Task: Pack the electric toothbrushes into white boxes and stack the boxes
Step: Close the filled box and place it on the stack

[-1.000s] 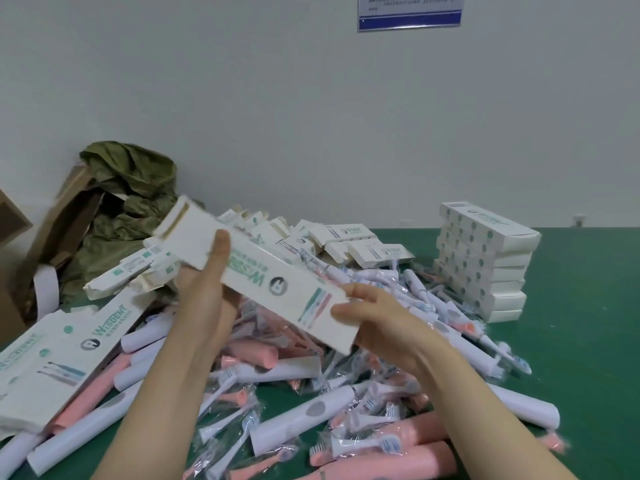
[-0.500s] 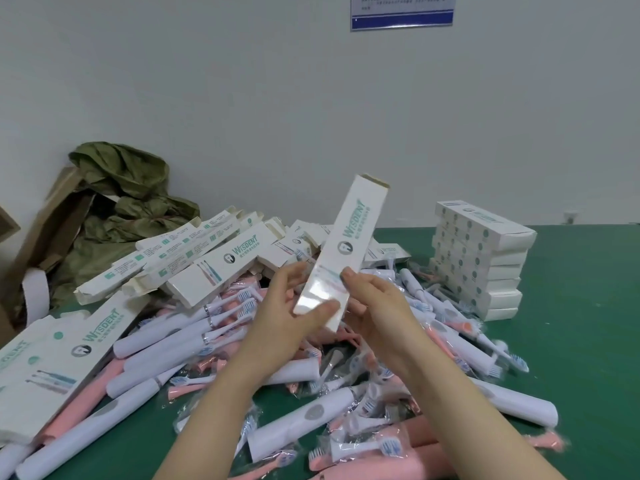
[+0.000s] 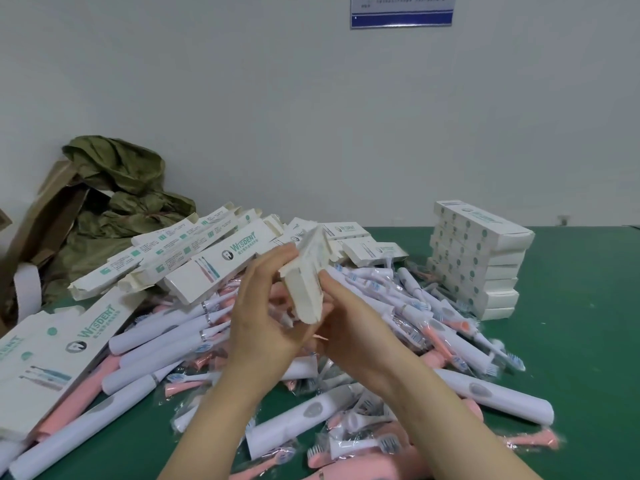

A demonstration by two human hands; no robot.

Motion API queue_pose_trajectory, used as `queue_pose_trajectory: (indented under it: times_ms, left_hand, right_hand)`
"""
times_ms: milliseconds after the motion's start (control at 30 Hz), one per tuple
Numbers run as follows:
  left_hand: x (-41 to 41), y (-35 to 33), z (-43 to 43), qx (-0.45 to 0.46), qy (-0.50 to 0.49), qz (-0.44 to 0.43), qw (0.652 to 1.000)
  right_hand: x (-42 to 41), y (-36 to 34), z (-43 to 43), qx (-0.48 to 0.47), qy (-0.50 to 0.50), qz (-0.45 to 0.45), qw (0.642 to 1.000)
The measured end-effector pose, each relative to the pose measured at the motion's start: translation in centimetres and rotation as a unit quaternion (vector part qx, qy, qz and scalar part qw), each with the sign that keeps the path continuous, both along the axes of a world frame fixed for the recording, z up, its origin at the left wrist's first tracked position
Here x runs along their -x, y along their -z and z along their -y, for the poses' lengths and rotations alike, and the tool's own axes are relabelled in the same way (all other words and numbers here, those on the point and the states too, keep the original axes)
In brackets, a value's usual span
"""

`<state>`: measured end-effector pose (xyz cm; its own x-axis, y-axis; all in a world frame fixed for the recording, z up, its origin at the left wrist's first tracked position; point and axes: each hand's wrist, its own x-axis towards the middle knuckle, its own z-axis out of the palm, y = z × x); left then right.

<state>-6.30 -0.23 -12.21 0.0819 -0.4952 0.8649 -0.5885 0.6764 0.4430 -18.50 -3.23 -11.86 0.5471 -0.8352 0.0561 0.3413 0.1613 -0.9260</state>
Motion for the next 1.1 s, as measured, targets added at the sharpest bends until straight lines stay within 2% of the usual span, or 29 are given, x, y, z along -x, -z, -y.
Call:
queue_pose_trajectory:
  times_ms: [133,267,367,433,567,700,800,1100]
  left_hand:
    - [0.1,-1.4,0.2,0.045,-0.002,0.017,0.999]
    - [0.5,-2.6,1.5,0.075,-0.048,0.033,0.996]
    - [0.8,-2.7,2.6,0.036,-0.041,0.105,0.993]
    - [1.4,-1.8,2.9,0.015,-0.034,0.159,0.987]
    - [1.9,-0.7,3.1,0.001,-0.041,0.157,0.987]
    - [0.6,-0.9,2.7,-0.039,0.016,0.157,0.987]
    - [-0.8,-0.7,2.3,-0.049,0.025,0.155,0.986]
    - [0.4,-0.1,2.3,0.004,-0.001,0.061,0.998]
  right_hand:
    - [-0.1,-0.3,-0.2,0.013,-0.01,-0.039,0.999]
    - [0.3,-0.4,0.3,0.064,0.169,-0.068,0.981]
    - [0.7,-0.6,0.7,0.15,0.25,-0.013,0.957]
    - [0.9,-0.8,0.3,0.207,0.246,0.023,0.947]
    - [0.6,-0.5,-0.2,0.269,0.237,-0.014,0.933]
    - [0.7,-0.1,0.0,0.278,0.241,-0.008,0.93]
    - [0.8,0.1,0.1,0.286,0.234,-0.016,0.929]
    - [-0.2,0.8,-0.3,0.359,0.243,-0.067,0.899]
